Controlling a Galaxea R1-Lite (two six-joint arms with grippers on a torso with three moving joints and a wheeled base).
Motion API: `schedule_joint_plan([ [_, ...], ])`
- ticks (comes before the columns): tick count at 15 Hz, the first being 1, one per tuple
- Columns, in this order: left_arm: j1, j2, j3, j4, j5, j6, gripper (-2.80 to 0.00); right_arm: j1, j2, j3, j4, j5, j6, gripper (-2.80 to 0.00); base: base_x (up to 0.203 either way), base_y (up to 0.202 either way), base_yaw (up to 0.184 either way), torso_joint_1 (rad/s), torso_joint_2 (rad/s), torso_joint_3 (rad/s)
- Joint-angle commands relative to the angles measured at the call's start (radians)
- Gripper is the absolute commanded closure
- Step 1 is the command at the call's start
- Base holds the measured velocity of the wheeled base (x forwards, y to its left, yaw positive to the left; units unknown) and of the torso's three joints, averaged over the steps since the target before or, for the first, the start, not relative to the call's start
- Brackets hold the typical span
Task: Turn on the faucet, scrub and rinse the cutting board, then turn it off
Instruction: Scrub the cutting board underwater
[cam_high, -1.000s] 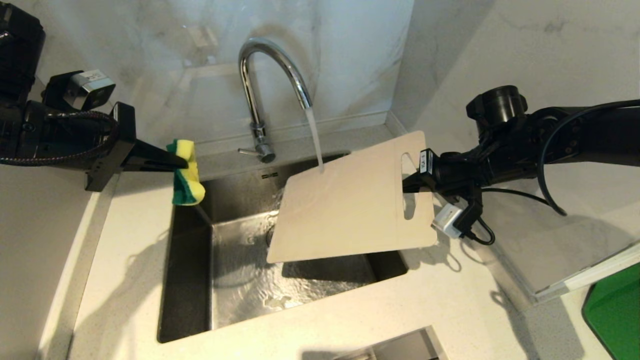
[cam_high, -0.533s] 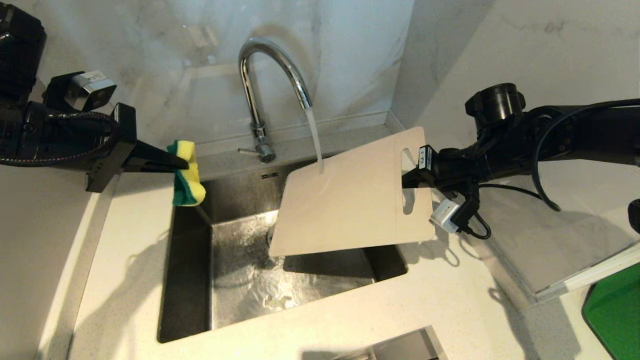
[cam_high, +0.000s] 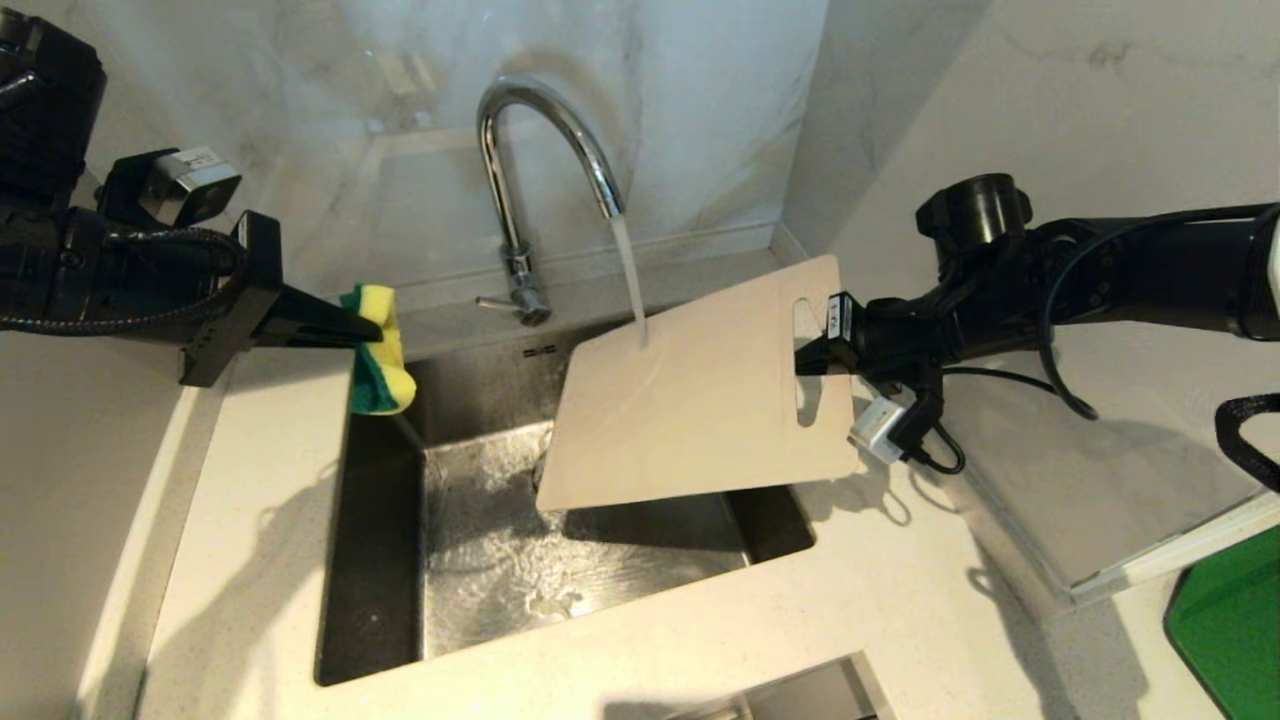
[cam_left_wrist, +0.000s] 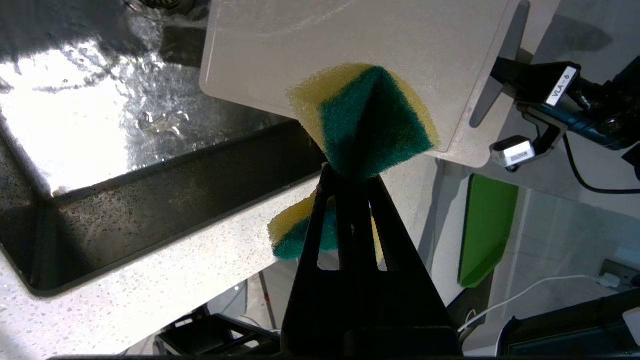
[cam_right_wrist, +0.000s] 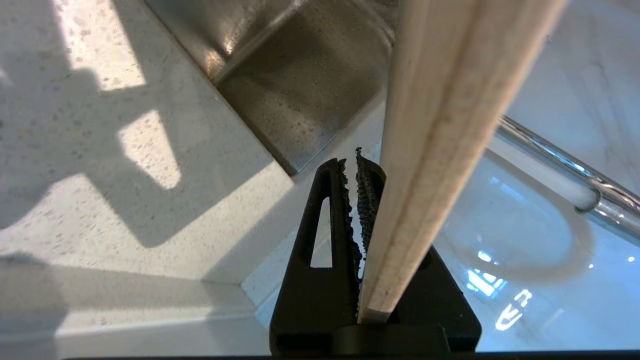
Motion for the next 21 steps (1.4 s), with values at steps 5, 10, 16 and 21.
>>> schedule_joint_plan([
  [5, 0.001, -0.001, 0.0, 0.003, 0.0, -0.003, 0.0, 0.041, 0.057, -0.065, 0.004, 0.003, -0.01, 0.0, 0.0, 0.0, 0.0, 0.0, 0.0, 0.0],
  [10, 0.002, 0.001, 0.0, 0.003, 0.003, -0.003, 0.0, 0.05, 0.09, -0.097, 0.004, 0.001, -0.009, 0.0, 0.0, 0.0, 0.0, 0.0, 0.0, 0.0],
  [16, 0.002, 0.001, 0.0, 0.003, 0.005, -0.003, 0.0, 0.08, 0.131, -0.146, 0.005, 0.0, -0.001, 0.0, 0.0, 0.0, 0.0, 0.0, 0.0, 0.0],
  [21, 0.002, 0.001, -0.002, 0.003, 0.005, -0.003, 0.0, 0.103, 0.151, -0.152, 0.002, 0.0, 0.012, 0.0, 0.0, 0.0, 0.0, 0.0, 0.0, 0.0],
])
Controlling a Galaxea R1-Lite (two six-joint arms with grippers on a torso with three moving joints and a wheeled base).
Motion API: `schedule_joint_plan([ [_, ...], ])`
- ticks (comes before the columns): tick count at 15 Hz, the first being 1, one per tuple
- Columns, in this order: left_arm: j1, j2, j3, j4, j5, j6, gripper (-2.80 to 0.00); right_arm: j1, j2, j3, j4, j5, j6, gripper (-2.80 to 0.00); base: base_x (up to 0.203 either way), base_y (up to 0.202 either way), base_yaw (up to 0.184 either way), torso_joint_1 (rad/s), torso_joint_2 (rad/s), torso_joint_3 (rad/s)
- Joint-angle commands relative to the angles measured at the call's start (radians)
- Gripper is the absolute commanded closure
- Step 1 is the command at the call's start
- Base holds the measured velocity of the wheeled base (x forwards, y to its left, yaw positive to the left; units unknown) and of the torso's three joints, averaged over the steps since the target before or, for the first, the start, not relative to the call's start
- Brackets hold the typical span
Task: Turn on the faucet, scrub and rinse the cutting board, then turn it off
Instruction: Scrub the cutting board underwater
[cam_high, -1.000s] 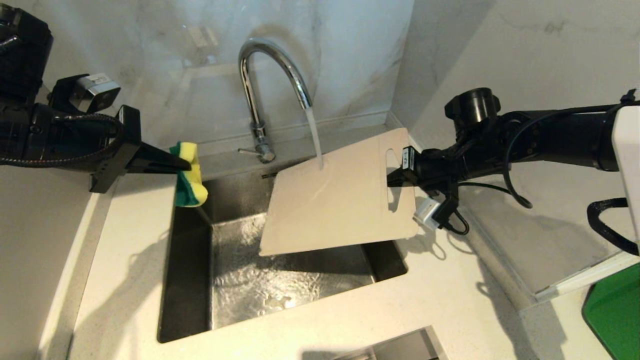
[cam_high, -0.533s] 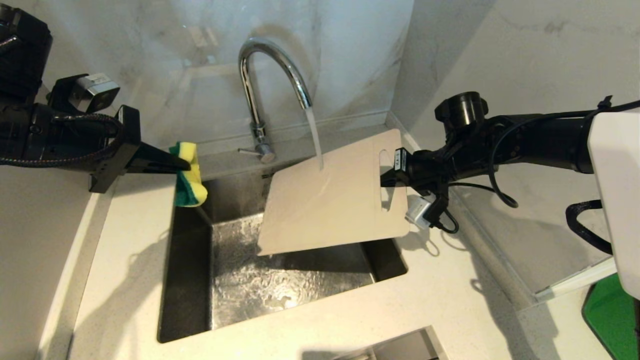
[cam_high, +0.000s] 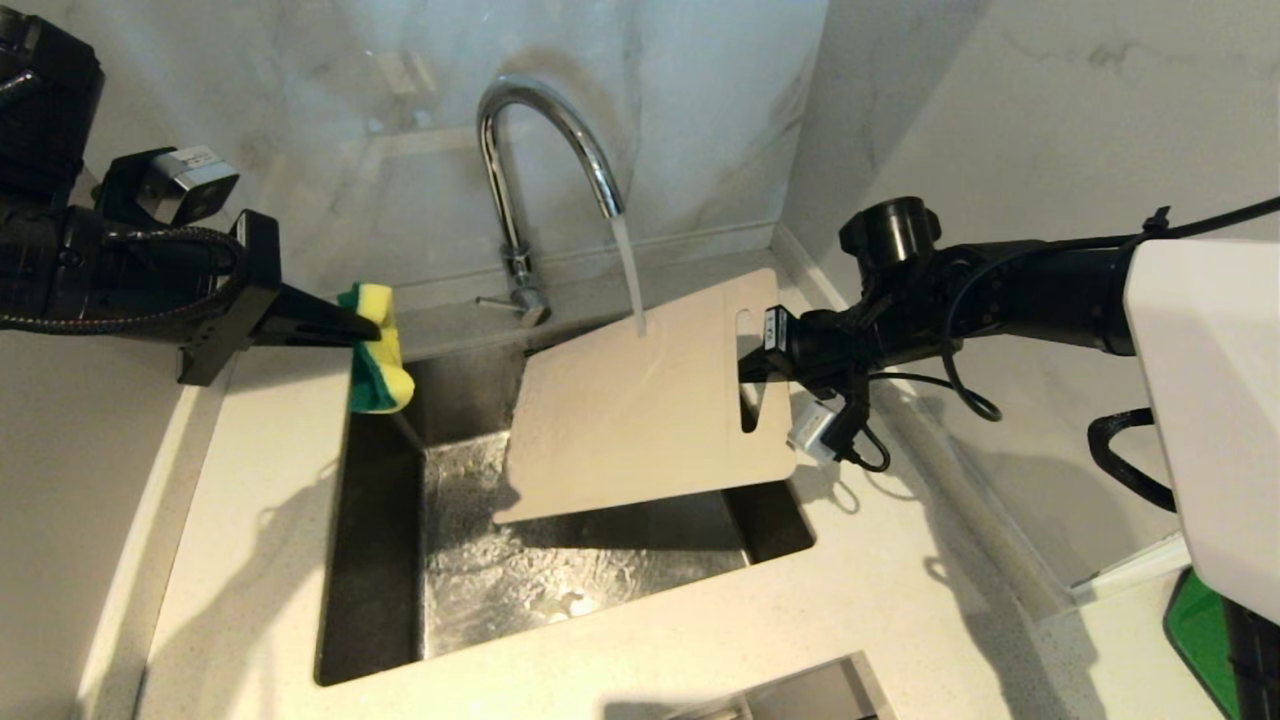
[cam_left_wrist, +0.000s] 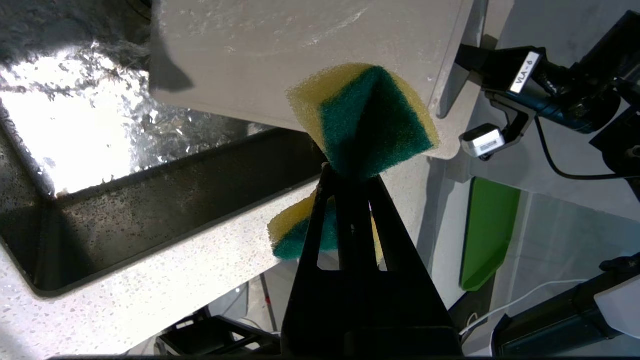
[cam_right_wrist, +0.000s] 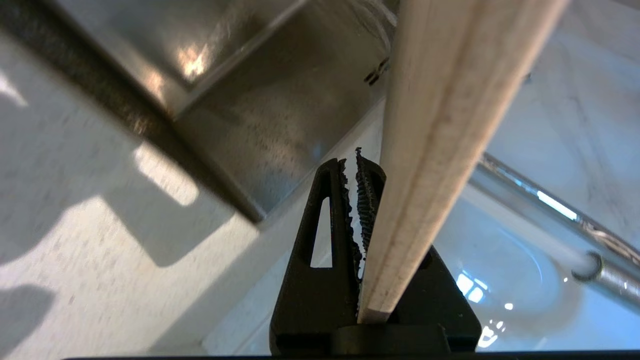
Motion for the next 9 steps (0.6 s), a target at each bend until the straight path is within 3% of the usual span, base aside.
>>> schedule_joint_plan([
  [1, -0.001, -0.001, 0.0, 0.004, -0.002, -0.003, 0.0, 0.014, 0.013, -0.002, 0.0, 0.002, -0.007, 0.0, 0.0, 0.0, 0.0, 0.0, 0.0, 0.0],
  [9, -0.001, -0.007, 0.0, 0.005, -0.002, -0.005, 0.0, 0.041, 0.019, -0.002, -0.026, 0.002, 0.009, 0.0, 0.0, 0.0, 0.0, 0.0, 0.0, 0.0],
])
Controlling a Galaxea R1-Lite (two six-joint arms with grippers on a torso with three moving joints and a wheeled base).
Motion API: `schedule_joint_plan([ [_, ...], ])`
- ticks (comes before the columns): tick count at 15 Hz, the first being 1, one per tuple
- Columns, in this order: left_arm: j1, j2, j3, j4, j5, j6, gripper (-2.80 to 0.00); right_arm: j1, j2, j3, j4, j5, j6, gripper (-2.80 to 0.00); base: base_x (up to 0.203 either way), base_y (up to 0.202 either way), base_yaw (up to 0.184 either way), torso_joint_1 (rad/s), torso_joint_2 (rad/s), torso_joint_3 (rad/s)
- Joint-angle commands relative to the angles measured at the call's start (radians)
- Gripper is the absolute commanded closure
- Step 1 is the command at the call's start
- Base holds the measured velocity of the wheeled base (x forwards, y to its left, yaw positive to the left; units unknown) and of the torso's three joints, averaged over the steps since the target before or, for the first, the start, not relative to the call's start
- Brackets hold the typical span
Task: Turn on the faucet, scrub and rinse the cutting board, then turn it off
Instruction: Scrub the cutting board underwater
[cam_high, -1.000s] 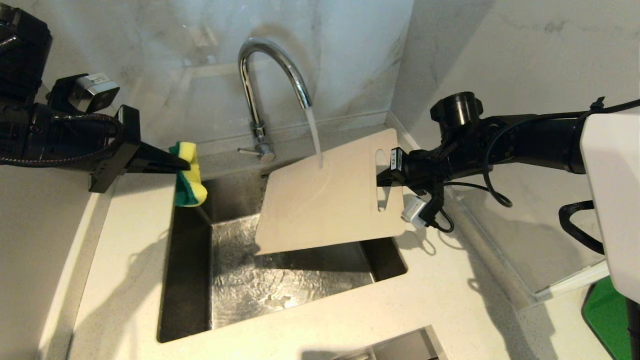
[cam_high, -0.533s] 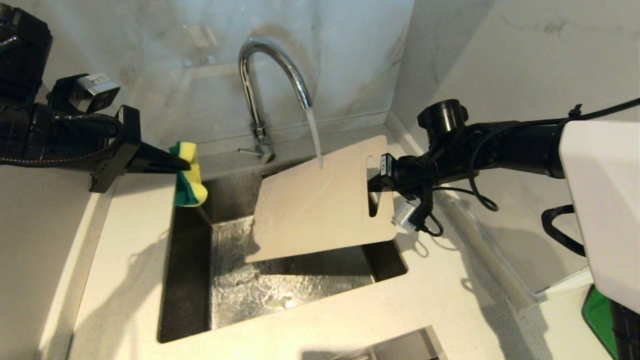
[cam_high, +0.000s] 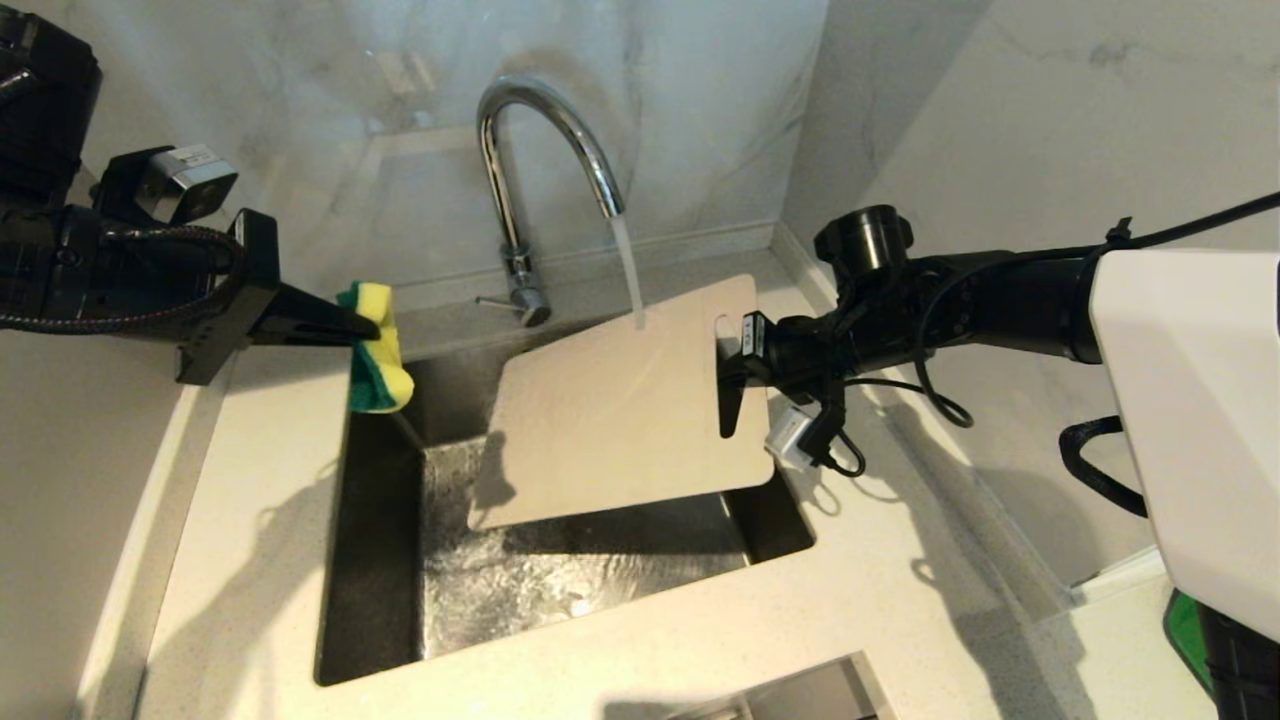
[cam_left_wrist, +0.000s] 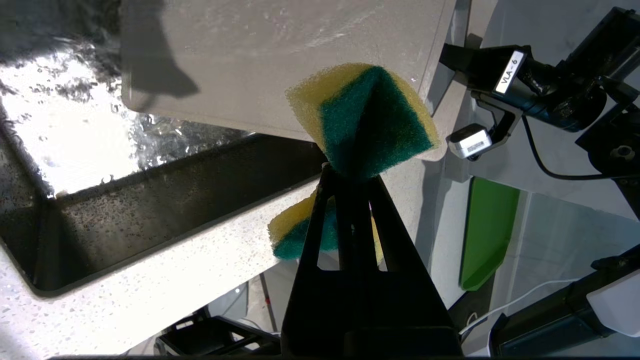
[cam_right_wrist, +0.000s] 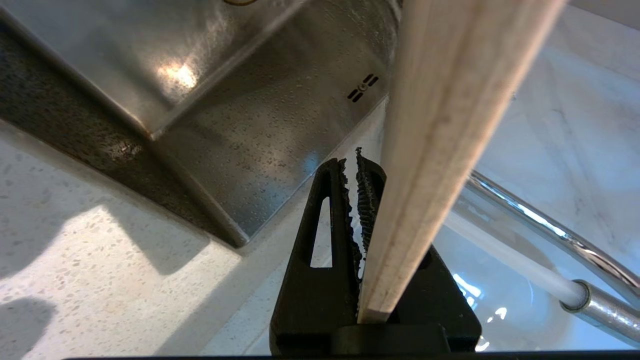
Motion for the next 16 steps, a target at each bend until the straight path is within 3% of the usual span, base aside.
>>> schedule_joint_plan([
  [1, -0.001, -0.005, 0.0, 0.004, -0.002, -0.004, 0.0, 0.004, -0.005, 0.001, 0.004, 0.003, -0.016, 0.0, 0.0, 0.0, 0.0, 0.0, 0.0, 0.0],
  [5, -0.004, -0.005, 0.003, 0.008, -0.006, -0.006, 0.0, 0.002, -0.056, 0.071, 0.009, 0.004, -0.022, 0.0, 0.0, 0.0, 0.0, 0.0, 0.0, 0.0],
  [9, -0.005, -0.003, 0.003, 0.025, -0.008, -0.015, 0.0, 0.002, -0.191, 0.284, -0.003, 0.002, -0.023, 0.0, 0.0, 0.0, 0.0, 0.0, 0.0, 0.0],
  [11, -0.023, -0.011, -0.002, 0.036, -0.012, -0.048, 0.0, 0.002, -0.247, 0.381, -0.052, 0.003, -0.014, 0.0, 0.0, 0.0, 0.0, 0.0, 0.0, 0.0],
  [16, -0.095, 0.004, -0.061, 0.09, -0.012, -0.06, 0.0, 0.016, -0.342, 0.559, -0.264, 0.011, 0.07, 0.0, 0.0, 0.0, 0.0, 0.0, 0.0, 0.0],
])
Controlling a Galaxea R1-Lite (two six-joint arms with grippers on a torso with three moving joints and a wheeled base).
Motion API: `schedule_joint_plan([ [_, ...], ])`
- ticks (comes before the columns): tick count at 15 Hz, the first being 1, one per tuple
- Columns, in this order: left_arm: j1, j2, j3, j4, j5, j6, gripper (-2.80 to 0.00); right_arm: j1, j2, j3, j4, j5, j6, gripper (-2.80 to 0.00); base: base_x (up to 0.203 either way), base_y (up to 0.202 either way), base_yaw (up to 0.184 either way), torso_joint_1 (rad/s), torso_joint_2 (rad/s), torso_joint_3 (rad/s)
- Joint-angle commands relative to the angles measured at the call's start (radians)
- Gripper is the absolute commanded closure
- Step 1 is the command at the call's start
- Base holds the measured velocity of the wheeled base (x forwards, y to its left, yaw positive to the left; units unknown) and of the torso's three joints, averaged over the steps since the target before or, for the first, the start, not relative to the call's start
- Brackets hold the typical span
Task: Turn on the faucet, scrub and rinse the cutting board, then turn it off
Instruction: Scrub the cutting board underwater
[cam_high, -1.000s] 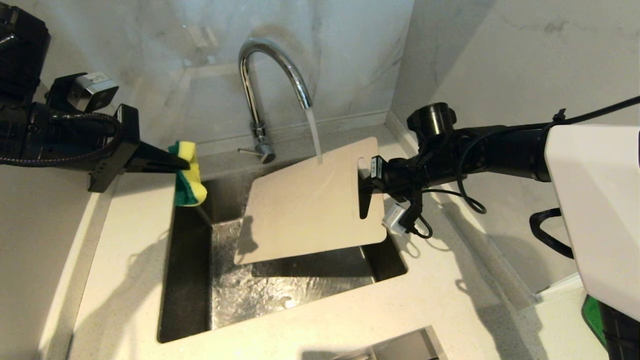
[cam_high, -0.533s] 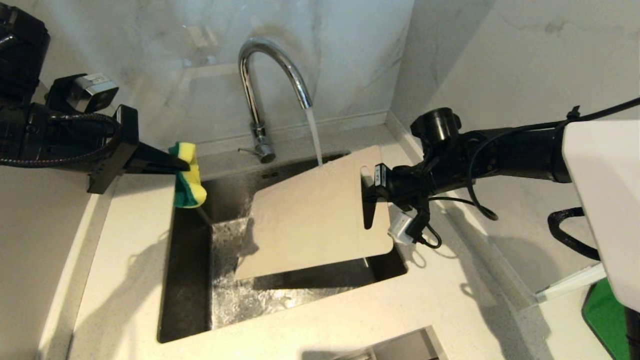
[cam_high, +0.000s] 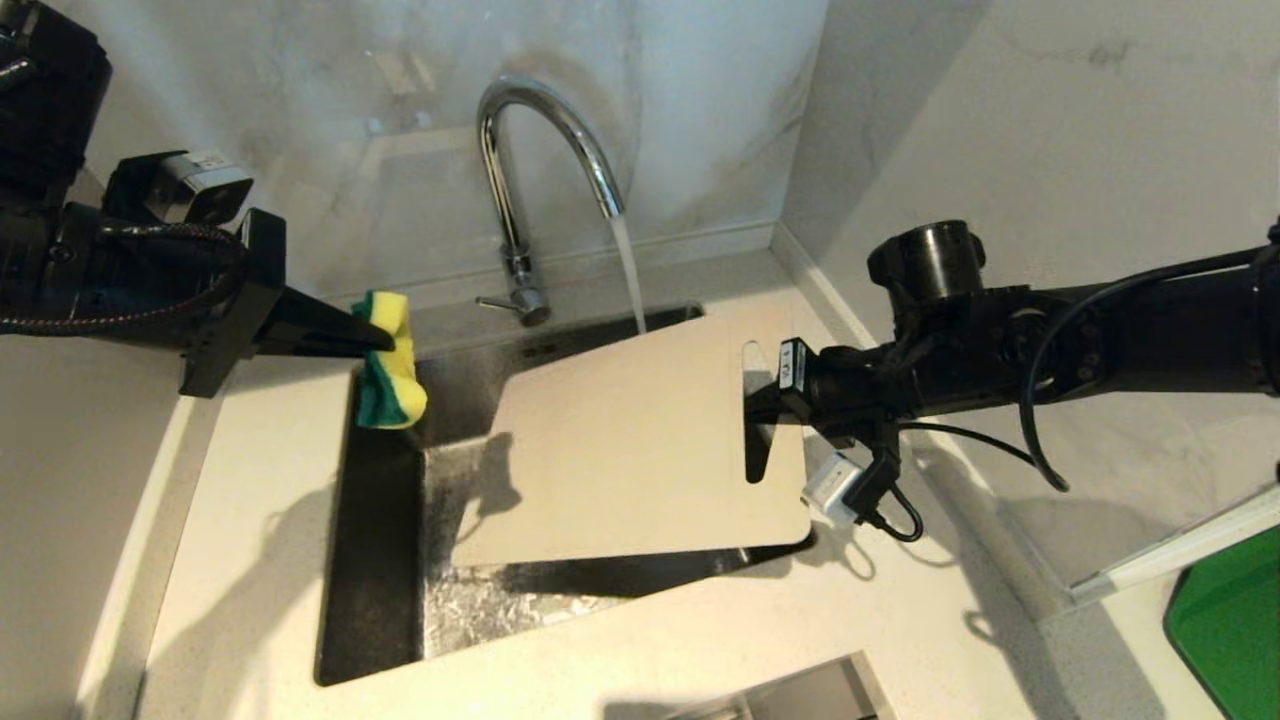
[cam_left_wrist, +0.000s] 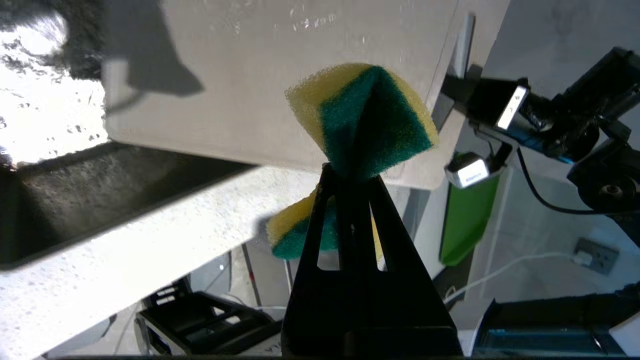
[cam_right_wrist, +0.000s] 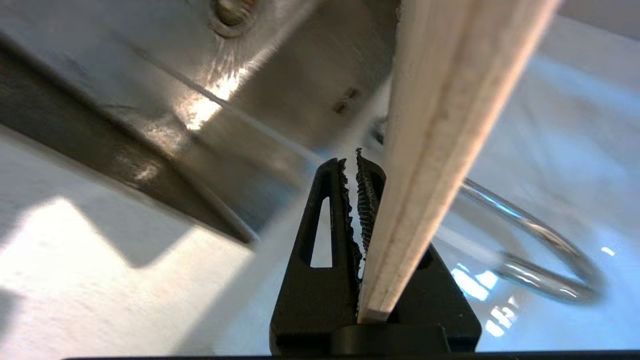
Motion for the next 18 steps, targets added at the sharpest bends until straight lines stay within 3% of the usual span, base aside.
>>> schedule_joint_plan([
  [1, -0.048, 0.022, -0.044, 0.032, 0.001, -0.006, 0.0, 0.03, -0.051, 0.041, -0.014, 0.005, -0.013, 0.0, 0.0, 0.0, 0.0, 0.0, 0.0, 0.0],
  [7, -0.129, 0.107, -0.08, 0.033, 0.021, -0.017, 0.0, 0.146, -0.054, 0.034, -0.015, 0.001, -0.013, 0.0, 0.0, 0.0, 0.0, 0.0, 0.0, 0.0],
  [18, -0.136, 0.268, -0.217, 0.003, 0.048, -0.003, 0.0, 0.213, -0.072, 0.032, -0.026, -0.041, 0.006, 0.0, 0.0, 0.0, 0.0, 0.0, 0.0, 0.0],
])
